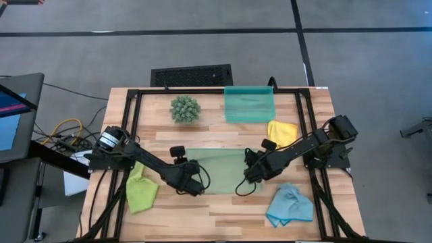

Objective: Roll microfiber towels into tight, uniform cylinder then place into a basket
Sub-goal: Roll the dark green microfiber cloth

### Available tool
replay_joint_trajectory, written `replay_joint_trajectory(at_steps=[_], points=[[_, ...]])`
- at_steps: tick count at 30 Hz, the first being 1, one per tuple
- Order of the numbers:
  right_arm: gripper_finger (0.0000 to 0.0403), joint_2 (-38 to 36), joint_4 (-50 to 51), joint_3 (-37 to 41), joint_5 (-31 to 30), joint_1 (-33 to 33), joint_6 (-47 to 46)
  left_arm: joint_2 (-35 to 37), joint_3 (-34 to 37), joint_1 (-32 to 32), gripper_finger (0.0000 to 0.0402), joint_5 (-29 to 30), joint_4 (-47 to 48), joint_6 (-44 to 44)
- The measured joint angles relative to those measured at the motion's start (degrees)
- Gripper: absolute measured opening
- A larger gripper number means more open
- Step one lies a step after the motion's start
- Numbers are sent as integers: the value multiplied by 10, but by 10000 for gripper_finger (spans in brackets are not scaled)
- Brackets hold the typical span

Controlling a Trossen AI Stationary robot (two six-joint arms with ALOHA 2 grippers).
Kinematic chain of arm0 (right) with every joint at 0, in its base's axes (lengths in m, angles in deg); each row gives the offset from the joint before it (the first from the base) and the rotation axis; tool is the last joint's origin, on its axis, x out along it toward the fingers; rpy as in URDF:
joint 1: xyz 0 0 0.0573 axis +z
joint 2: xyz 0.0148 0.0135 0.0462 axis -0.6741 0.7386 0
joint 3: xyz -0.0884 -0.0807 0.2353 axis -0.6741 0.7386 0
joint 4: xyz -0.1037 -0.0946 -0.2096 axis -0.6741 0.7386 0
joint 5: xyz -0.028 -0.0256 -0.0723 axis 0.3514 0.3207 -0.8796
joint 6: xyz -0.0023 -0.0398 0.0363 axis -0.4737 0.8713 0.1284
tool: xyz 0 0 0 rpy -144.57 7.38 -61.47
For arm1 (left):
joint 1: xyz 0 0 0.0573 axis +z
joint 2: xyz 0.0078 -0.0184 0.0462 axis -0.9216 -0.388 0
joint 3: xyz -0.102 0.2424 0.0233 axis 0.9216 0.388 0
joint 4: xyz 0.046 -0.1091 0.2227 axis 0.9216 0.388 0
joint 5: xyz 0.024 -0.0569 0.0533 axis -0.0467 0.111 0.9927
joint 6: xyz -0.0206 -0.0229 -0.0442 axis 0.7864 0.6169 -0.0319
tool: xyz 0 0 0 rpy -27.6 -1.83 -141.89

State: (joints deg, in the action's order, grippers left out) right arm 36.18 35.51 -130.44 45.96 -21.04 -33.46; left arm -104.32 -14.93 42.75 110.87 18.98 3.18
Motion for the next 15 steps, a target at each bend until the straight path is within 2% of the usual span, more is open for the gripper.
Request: replay_joint_trajectory(at_steps=[4,9,15], points=[[39,6,1,0,0,0,-13,0,0,1,0,12,-3,3],[72,6,10,0,-6,-5,-23,0,0,1,4,36,-28,3],[130,5,16,0,-34,-5,-23,0,0,7,54,51,-19,21]])
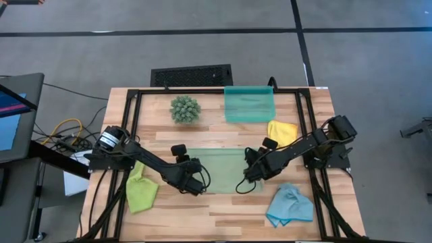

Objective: Roll microfiber towels into tight, uniform cylinder then place into a basket
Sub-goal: Roll the dark green microfiber cloth

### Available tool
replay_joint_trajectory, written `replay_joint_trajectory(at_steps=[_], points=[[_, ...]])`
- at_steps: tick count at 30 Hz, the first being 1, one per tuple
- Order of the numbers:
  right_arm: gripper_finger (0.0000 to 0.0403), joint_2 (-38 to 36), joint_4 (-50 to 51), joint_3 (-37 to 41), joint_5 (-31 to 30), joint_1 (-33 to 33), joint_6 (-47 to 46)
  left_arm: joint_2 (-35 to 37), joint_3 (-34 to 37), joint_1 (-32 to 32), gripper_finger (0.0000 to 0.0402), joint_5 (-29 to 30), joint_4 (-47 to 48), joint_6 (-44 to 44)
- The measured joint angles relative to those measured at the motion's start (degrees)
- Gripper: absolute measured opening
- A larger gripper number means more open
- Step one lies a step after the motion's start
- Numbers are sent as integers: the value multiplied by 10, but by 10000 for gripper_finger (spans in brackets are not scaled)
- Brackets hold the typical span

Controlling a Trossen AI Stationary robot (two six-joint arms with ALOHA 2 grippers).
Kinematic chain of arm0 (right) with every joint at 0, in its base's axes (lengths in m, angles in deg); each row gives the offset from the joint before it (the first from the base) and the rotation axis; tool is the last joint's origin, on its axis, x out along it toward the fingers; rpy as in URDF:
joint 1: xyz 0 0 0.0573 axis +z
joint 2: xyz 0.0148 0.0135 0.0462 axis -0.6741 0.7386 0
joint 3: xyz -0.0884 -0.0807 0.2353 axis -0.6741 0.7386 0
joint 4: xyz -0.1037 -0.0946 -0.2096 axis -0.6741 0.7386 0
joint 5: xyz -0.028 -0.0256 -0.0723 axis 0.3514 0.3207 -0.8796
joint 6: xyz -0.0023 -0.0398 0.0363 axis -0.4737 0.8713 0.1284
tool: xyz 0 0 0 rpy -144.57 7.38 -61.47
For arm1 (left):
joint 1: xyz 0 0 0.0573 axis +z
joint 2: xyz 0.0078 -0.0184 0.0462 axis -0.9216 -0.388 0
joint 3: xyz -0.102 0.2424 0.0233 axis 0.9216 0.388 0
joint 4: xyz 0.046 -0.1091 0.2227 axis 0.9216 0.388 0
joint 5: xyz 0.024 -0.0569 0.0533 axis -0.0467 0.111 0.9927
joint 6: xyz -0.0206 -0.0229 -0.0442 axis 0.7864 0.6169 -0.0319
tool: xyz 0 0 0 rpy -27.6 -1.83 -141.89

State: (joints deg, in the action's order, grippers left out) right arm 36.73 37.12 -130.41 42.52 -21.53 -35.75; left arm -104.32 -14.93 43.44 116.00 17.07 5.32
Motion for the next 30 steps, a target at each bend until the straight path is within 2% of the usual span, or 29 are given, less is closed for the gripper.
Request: replay_joint_trajectory(at_steps=[5,9,15,17,22,27,30], points=[[172,-18,49,0,-44,6,-25,0,-6,0,94,42,88,101],[182,-46,70,0,-70,23,-17,0,-7,-1,101,42,131,161],[167,-72,24,7,-28,31,99,0,2,4,75,-18,91,107],[158,-89,-10,32,-15,17,128,0,9,9,57,-33,68,83],[137,-148,-169,135,55,-30,178,8,43,13,9,-34,27,72],[129,-191,-279,210,123,-73,182,49,95,14,8,-36,-43,76],[129,-197,-286,226,136,-78,183,82,124,10,11,-28,-91,74]])
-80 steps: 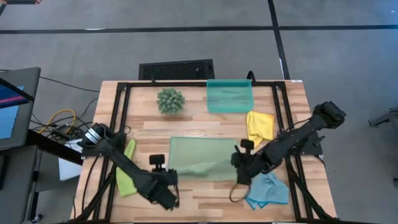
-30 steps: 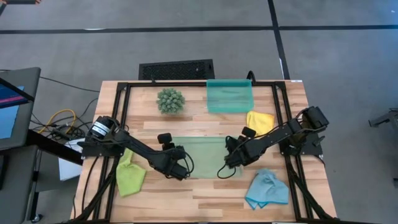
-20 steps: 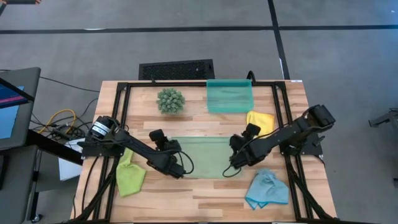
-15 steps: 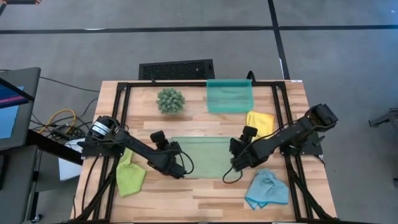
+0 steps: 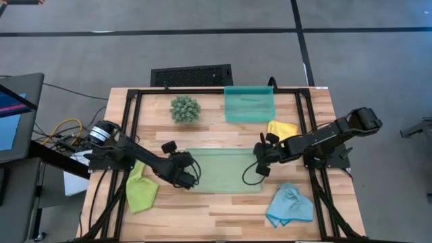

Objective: Roll microfiber towels into tight, uniform cylinder then place into a basket
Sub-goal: Roll the dark green microfiber cloth

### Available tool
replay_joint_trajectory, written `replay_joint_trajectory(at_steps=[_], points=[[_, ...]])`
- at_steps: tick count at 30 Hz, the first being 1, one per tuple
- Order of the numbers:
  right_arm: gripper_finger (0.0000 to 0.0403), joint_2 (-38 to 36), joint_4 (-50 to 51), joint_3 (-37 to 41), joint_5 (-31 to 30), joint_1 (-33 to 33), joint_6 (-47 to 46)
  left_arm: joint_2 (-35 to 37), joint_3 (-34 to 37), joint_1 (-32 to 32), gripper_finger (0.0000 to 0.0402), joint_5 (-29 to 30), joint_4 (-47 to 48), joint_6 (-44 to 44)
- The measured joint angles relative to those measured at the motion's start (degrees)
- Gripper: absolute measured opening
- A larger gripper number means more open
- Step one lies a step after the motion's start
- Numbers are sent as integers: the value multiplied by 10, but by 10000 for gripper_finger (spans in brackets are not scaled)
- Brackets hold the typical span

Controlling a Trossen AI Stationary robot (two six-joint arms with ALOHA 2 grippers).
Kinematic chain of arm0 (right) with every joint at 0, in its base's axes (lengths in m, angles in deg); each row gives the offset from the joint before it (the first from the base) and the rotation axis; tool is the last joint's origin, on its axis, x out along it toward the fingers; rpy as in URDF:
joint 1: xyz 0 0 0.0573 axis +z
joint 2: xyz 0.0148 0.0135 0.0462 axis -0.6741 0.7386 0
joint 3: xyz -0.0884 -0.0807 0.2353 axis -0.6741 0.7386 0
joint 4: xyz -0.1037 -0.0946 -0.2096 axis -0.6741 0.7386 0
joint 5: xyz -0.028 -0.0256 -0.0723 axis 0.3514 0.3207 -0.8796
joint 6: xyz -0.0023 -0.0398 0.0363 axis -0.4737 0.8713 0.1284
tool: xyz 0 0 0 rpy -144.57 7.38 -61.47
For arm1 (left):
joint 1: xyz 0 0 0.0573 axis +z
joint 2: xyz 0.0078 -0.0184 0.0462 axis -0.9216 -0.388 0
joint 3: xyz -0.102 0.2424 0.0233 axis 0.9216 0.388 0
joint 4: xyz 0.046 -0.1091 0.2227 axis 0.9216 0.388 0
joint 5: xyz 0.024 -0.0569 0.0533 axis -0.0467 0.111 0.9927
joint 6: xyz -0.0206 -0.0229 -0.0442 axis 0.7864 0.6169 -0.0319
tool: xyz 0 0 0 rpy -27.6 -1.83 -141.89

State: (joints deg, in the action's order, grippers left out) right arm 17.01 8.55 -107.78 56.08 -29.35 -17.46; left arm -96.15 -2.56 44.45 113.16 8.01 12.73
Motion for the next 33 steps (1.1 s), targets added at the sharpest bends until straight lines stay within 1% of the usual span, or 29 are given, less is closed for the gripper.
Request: replay_joint_trajectory(at_steps=[3,6,9,13,16,22,23,25,30,33], points=[[128,7,-8,10,3,1,15,26,17,-3,14,10,-31,-10],[128,20,-25,12,3,9,36,39,19,-8,22,33,-46,-17],[128,34,-38,12,1,14,55,43,19,-13,36,48,-61,-26],[118,35,-38,12,-1,16,63,43,19,-15,60,52,-80,-35],[96,26,-32,13,0,16,64,43,19,-15,76,57,-84,-38],[28,10,-32,13,0,16,64,42,20,-15,92,74,-86,-38],[17,9,-32,13,0,17,64,42,24,-15,93,78,-94,-39],[7,9,-31,13,0,21,64,42,40,-15,94,83,-122,-45],[21,9,-32,13,0,47,64,42,98,1,94,77,-226,-54],[18,9,-33,13,0,63,64,42,117,13,94,65,-263,-69]])
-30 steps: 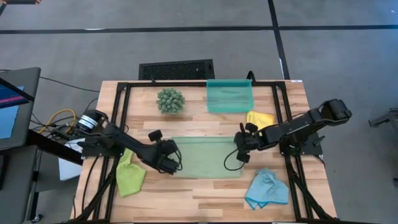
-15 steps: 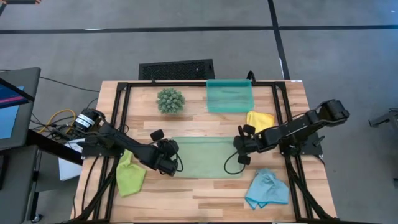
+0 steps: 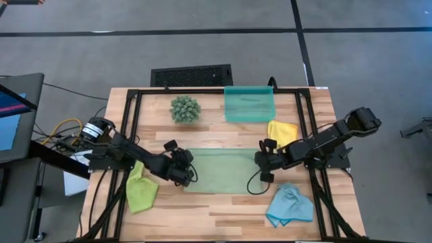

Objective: Roll microfiber towels into tight, uniform cylinder then place into a basket
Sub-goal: Roll the dark green microfiber cloth

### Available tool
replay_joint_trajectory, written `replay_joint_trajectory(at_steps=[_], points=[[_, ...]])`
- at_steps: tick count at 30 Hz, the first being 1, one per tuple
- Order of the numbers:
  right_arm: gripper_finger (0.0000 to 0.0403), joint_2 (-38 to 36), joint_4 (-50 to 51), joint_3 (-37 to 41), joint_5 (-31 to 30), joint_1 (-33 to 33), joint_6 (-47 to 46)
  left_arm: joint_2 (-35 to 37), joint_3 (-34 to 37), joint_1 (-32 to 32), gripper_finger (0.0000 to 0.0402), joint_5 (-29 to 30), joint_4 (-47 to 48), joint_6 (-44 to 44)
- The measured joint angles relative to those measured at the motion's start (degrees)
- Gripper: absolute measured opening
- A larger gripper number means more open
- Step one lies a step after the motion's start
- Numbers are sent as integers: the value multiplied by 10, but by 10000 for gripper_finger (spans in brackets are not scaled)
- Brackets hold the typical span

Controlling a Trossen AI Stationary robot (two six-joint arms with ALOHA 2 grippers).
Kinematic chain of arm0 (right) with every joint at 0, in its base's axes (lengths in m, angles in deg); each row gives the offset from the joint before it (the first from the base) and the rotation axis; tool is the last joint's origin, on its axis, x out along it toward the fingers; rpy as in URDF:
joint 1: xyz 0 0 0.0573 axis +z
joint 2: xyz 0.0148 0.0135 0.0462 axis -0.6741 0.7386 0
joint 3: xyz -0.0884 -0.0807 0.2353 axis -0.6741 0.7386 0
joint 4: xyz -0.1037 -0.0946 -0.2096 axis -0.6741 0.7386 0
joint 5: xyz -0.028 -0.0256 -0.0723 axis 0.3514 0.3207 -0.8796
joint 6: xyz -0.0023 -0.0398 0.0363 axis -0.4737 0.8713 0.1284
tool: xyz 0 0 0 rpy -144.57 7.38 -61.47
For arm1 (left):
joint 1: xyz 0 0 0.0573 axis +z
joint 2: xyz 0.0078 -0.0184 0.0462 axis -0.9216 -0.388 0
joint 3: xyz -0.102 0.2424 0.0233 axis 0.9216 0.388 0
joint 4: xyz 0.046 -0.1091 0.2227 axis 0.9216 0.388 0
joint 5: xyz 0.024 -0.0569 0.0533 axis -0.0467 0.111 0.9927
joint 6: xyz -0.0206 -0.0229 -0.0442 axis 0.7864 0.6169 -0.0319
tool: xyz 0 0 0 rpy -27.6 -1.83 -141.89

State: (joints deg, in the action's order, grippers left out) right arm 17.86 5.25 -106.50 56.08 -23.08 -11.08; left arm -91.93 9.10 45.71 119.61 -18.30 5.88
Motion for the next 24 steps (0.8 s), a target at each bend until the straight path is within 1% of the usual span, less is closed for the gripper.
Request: replay_joint_trajectory(at_steps=[3,5,8,10,14,18,21,24], points=[[7,0,0,0,0,11,0,0,5,10,96,-26,-22,-19],[5,0,2,0,1,21,9,0,5,15,103,-31,-32,-30],[8,0,5,-1,2,49,32,4,5,22,123,-33,-32,-41],[13,0,10,-8,-8,69,35,12,5,26,141,-46,-33,-50],[14,0,17,-24,-18,108,41,22,5,24,182,-87,-62,-135],[12,0,20,-32,-17,134,41,23,5,22,215,-104,-120,-224],[14,0,35,-32,-15,149,34,23,5,21,227,-106,-147,-267],[15,0,53,-32,-18,155,5,23,5,24,230,-107,-148,-275]])
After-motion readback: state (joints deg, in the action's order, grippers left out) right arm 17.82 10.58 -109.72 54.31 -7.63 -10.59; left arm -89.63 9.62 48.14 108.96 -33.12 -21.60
